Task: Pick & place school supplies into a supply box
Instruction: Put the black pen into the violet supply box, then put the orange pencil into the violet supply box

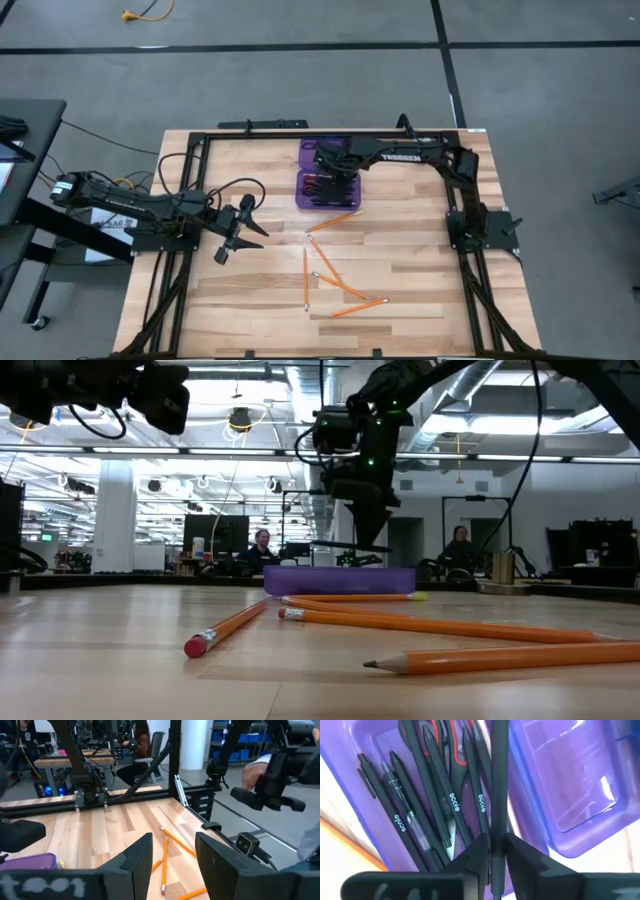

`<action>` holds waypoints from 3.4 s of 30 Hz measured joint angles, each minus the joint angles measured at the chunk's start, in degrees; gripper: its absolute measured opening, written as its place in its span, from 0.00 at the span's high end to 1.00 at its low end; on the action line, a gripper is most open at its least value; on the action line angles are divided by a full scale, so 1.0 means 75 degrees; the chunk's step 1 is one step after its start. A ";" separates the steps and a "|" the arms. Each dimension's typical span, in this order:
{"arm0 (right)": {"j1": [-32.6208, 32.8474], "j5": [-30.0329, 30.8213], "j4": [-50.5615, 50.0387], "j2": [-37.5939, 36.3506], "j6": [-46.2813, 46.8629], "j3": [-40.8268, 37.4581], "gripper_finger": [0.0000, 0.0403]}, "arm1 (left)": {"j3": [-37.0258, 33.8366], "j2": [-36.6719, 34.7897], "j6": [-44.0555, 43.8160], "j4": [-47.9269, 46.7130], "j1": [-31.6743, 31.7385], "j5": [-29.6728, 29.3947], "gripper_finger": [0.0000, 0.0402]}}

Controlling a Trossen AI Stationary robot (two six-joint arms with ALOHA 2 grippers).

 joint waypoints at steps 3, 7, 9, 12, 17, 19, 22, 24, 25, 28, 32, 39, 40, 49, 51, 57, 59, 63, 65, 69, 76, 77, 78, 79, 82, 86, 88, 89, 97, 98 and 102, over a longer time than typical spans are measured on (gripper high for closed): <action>-0.0042 -0.0103 -0.0188 -0.0001 -0.0252 -0.0001 0.81 | 0.0000 0.0000 0.0191 0.0006 0.0000 -0.0132 0.66; -0.0035 -0.0347 -0.0275 0.0006 -0.0565 -0.0003 0.76 | 0.0000 0.0000 0.0405 0.0009 0.0000 -0.0336 0.66; -0.0035 -0.0344 -0.0266 0.0006 -0.0597 -0.0003 0.73 | 0.0000 0.0000 0.0409 0.0010 0.0000 -0.0357 0.66; -0.0048 -0.0301 -0.0298 -0.0005 -0.0670 -0.0003 0.70 | 0.0000 0.0000 0.0212 0.0012 0.0000 -0.0363 0.66; -0.0026 -0.0182 -0.0387 -0.0295 -0.0857 -0.0006 0.66 | 0.0000 0.0000 -0.0216 -0.0069 -0.0004 -0.0706 0.66; -0.0036 -0.0181 -0.0354 -0.0505 -0.0930 -0.0009 0.65 | 0.0000 0.0099 -0.0315 -0.0079 -0.0003 -0.1189 0.66; -0.0057 -0.0181 -0.0412 -0.0937 -0.0928 -0.0009 0.64 | 0.0040 0.0361 -0.0385 -0.0087 -0.0003 -0.1941 0.66; -0.0085 -0.0179 -0.0535 -0.1261 -0.0886 -0.0009 0.64 | 0.0089 0.0648 -0.0476 -0.0067 -0.0003 -0.2280 0.66; -0.0085 -0.0171 -0.0554 -0.1422 -0.0848 -0.0007 0.65 | 0.0136 0.0841 -0.0526 -0.0041 -0.0003 -0.2373 0.66; -0.0087 -0.0121 -0.0815 -0.1932 -0.0725 -0.0003 0.65 | 0.0313 0.1559 -0.0640 0.0225 -0.0003 -0.2586 0.66; 0.0063 0.0011 -0.1057 -0.2708 -0.0573 -0.0192 0.66 | 0.0712 0.2683 -0.0822 0.0309 -0.0003 -0.2729 0.66; 0.0463 0.0018 -0.1116 -0.4689 0.0053 -0.1856 0.65 | 0.1453 0.4457 -0.0874 0.0310 -0.0173 -0.2645 0.66; 0.0572 0.0032 -0.1115 -0.5001 0.0228 -0.2154 0.66 | 0.1557 0.4664 -0.0817 0.0315 -0.0206 -0.2549 0.66; 0.2138 0.0454 -0.1059 -0.7291 0.2362 -0.4617 0.67 | 0.2931 0.6426 -0.0667 0.0162 -0.0273 -0.2219 0.66; 0.2594 0.0864 -0.1062 -0.7628 0.2908 -0.4991 0.67 | 0.3324 0.6814 -0.0518 0.0038 -0.0271 -0.2501 0.66; 0.3967 0.2110 -0.1055 -0.8170 0.4303 -0.5681 0.67 | 0.4358 0.7602 0.0014 -0.1019 -0.0112 -0.3122 0.66; 0.4394 0.2344 -0.1054 -0.8210 0.4679 -0.5845 0.67 | 0.4604 0.7769 -0.0074 -0.1349 0.0049 -0.3247 0.66; 0.5208 0.2594 -0.0934 -0.8221 0.5133 -0.6140 0.67 | 0.5010 0.8043 -0.0631 -0.1829 0.0409 -0.3258 0.66; 0.5562 0.2698 -0.0880 -0.8174 0.5292 -0.6256 0.67 | 0.5120 0.8193 -0.0838 -0.1935 0.0549 -0.3260 0.66; 0.6100 0.2893 -0.0801 -0.8157 0.5547 -0.6396 0.67 | 0.5499 0.8578 -0.1034 -0.2228 0.0694 -0.3252 0.66; 0.6669 0.3041 -0.0679 -0.8154 0.5776 -0.6535 0.67 | 0.6429 0.9406 -0.1092 -0.3100 0.0714 -0.3372 0.66; 0.6727 0.3045 -0.0670 -0.8154 0.5822 -0.6537 0.67 | 0.6515 0.9467 -0.1139 -0.3243 0.0714 -0.3447 0.66; 0.6785 0.3048 -0.0657 -0.8154 0.5863 -0.6537 0.67 | 0.6588 0.9514 -0.1166 -0.3361 0.0714 -0.3522 0.66; 0.6843 0.3062 -0.0657 -0.8154 0.5889 -0.6537 0.67 | 0.6664 0.9578 -0.1171 -0.3430 0.0714 -0.3627 0.66; 0.6986 0.3067 -0.0654 -0.8154 0.5909 -0.6537 0.67 | 0.6776 0.9608 -0.1169 -0.3708 0.0714 -0.3954 0.66; 0.7116 0.3132 -0.0654 -0.8154 0.6015 -0.6537 0.67 | 0.6790 0.9608 -0.1166 -0.3860 0.0725 -0.4259 0.66; 0.7177 0.3223 -0.0656 -0.8154 0.6077 -0.6537 0.67 | 0.6790 0.9608 -0.1169 -0.3999 0.0745 -0.4175 0.66; 0.7203 0.3242 -0.0657 -0.8154 0.6087 -0.6537 0.67 | 0.6790 0.9608 -0.1172 -0.4058 0.0755 -0.4074 0.66; 0.7248 0.3242 -0.0657 -0.8154 0.6098 -0.6537 0.67 | 0.6813 0.9842 -0.1230 -0.4015 0.0774 -0.3733 0.66; 0.7251 0.3242 -0.0657 -0.8154 0.6098 -0.6537 0.67 | 0.6814 0.9854 -0.1245 -0.4045 0.0786 -0.3737 0.66; 0.7248 0.3242 -0.0654 -0.8154 0.6098 -0.6537 0.67 | 0.6913 1.0061 -0.1292 -0.4110 0.0787 -0.3768 0.66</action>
